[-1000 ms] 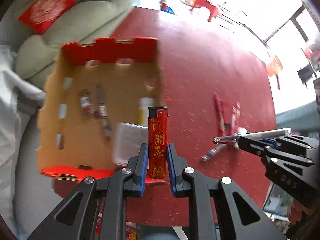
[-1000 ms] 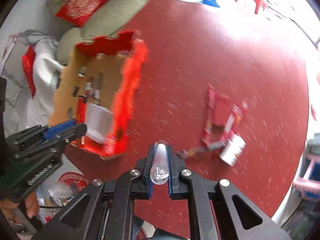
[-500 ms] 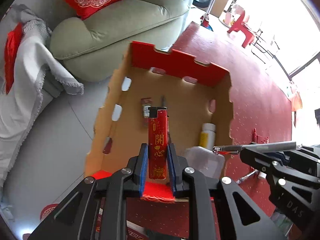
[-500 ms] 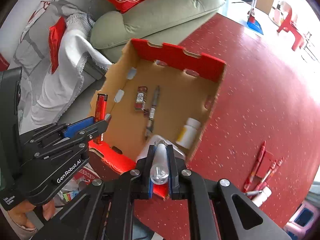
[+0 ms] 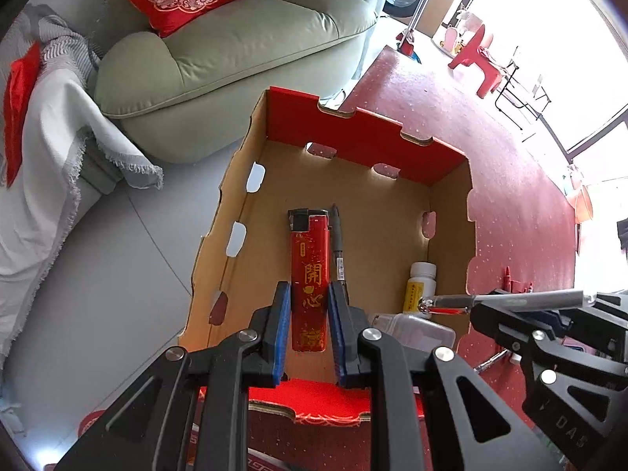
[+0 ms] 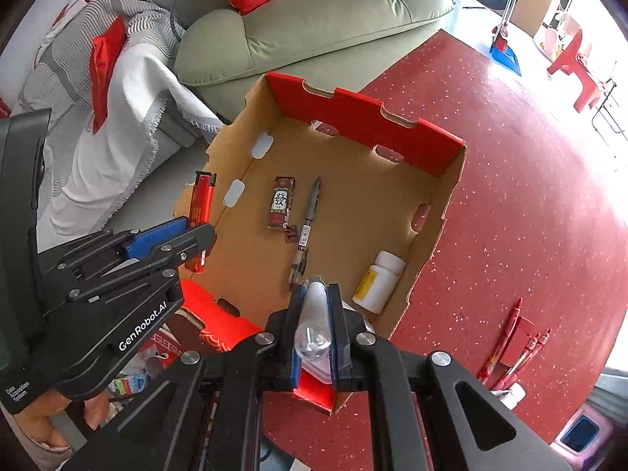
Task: Organize rigid objects
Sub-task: 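Carry the lighter and the clear pen with both tools over the box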
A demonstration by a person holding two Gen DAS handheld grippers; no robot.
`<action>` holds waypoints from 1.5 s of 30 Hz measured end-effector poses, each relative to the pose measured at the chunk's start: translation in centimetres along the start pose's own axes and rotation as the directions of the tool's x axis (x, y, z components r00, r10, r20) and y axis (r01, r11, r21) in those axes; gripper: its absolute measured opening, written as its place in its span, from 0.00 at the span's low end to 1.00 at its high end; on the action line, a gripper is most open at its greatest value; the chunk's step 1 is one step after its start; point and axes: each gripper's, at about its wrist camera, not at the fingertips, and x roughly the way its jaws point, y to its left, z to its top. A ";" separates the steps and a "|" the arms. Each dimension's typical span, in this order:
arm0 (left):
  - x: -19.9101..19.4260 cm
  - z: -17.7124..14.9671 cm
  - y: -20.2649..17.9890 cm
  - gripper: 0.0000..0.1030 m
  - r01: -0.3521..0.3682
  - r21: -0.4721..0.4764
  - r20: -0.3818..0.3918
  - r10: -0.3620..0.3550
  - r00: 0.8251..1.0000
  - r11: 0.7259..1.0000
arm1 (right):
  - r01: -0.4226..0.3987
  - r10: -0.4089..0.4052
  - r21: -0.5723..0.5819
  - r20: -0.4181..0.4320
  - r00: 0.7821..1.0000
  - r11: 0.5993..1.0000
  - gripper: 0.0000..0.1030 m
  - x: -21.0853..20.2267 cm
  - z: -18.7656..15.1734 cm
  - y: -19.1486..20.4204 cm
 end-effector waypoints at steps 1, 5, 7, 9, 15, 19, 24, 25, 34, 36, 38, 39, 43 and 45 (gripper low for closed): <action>0.1 0.1 0.0 0.20 0.001 0.000 -0.002 -0.001 1.000 1.000 | 0.003 -0.003 -0.001 -0.003 1.000 1.000 0.11 0.1 0.1 0.0; 0.6 0.6 0.0 0.20 0.003 -0.001 -0.007 -0.003 1.000 1.000 | 0.010 -0.010 -0.003 -0.012 1.000 1.000 0.11 0.5 0.5 0.1; 0.9 0.9 0.1 0.20 0.002 0.000 -0.010 -0.002 1.000 1.000 | 0.012 -0.012 -0.003 -0.017 1.000 1.000 0.11 0.7 0.8 0.2; 1.0 1.0 0.1 0.20 -0.001 0.002 -0.011 0.001 1.000 1.000 | 0.012 -0.013 -0.002 -0.021 1.000 1.000 0.11 0.9 0.9 0.2; 1.6 1.6 0.2 0.20 0.004 0.008 -0.018 -0.004 1.000 1.000 | 0.016 -0.015 0.010 -0.034 0.999 1.000 0.11 1.6 1.5 0.0; 2.0 1.9 0.2 0.20 0.003 0.011 -0.026 -0.003 1.000 1.000 | 0.022 -0.021 0.018 -0.040 0.999 1.000 0.11 2.1 1.9 -0.3; 2.7 2.5 0.2 0.20 0.005 0.017 -0.036 -0.004 0.999 1.000 | 0.031 -0.029 0.029 -0.048 0.998 0.999 0.11 2.6 2.4 -0.6; 2.8 2.6 0.2 0.20 0.007 0.017 -0.038 -0.006 0.999 1.000 | 0.032 -0.030 0.031 -0.049 0.998 0.999 0.11 2.7 2.4 -0.6; 3.9 3.6 -0.5 0.20 0.014 0.029 -0.050 -0.013 0.999 0.999 | 0.051 -0.048 0.045 -0.067 0.997 0.998 0.11 3.9 3.2 -1.1; 4.2 3.8 -0.6 0.20 0.013 0.031 -0.053 -0.012 0.999 0.999 | 0.056 -0.052 0.047 -0.069 0.996 0.997 0.11 4.1 3.4 -1.2; 4.3 4.0 -0.7 0.20 0.008 0.032 -0.055 -0.006 0.998 0.999 | 0.058 -0.054 0.048 -0.072 0.996 0.997 0.11 4.3 3.5 -1.3; 4.5 4.1 -0.6 0.20 0.007 0.031 -0.057 -0.005 0.998 1.000 | 0.060 -0.056 0.049 -0.074 0.996 0.997 0.11 4.4 3.6 -1.3; 5.0 4.3 -0.8 0.20 -0.001 0.031 -0.064 0.003 0.998 1.000 | 0.065 -0.061 0.050 -0.083 0.995 0.997 0.11 5.0 3.8 -1.5; 5.4 4.5 -0.8 0.20 -0.004 0.031 -0.071 0.006 0.997 1.000 | 0.066 -0.061 0.052 -0.091 0.994 0.996 0.11 5.4 4.0 -1.6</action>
